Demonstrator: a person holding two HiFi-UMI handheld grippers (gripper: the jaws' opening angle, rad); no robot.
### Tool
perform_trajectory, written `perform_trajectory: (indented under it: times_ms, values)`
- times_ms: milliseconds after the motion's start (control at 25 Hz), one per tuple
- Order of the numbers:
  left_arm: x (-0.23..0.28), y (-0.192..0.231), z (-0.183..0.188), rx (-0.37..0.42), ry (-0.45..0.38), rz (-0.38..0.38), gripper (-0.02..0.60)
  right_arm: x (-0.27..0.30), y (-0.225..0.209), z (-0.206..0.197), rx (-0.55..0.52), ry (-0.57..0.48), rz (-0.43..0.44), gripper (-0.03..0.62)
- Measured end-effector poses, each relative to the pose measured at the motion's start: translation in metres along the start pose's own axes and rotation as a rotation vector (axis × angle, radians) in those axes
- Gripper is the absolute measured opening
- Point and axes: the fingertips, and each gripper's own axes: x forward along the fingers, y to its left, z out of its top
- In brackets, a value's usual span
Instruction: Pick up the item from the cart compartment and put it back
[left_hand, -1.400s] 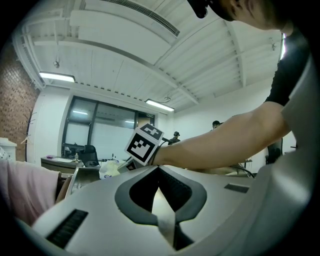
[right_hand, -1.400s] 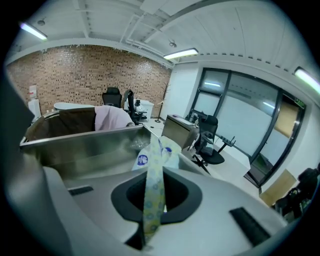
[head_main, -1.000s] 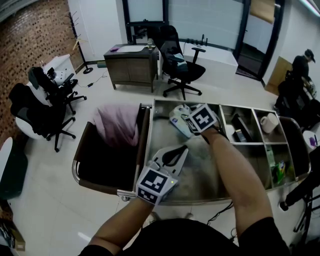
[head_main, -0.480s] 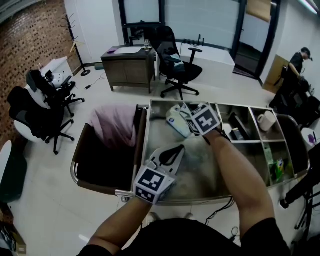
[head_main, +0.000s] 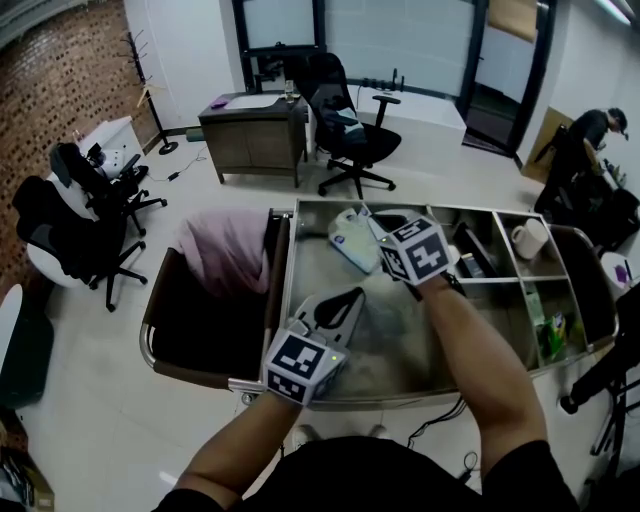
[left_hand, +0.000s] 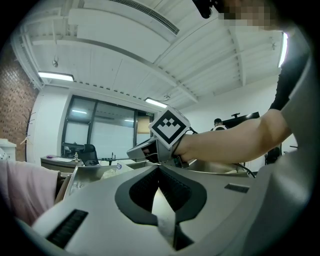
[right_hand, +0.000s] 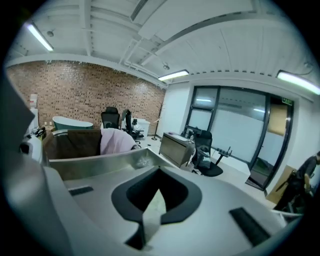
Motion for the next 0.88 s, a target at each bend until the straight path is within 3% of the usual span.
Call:
perform_trajectory:
  times_ms: [480, 880]
  values:
    - [0.000, 0.002, -0.001, 0.003, 0.000, 0.001, 0.000, -0.045, 0.003, 0.004, 0.181, -0.158, 0.040, 0.014]
    - [0.000, 0.001, 0.001, 0.004, -0.005, -0.001, 0.000, -0.127, 0.036, 0.020, 0.280, -0.444, 0.094, 0.014]
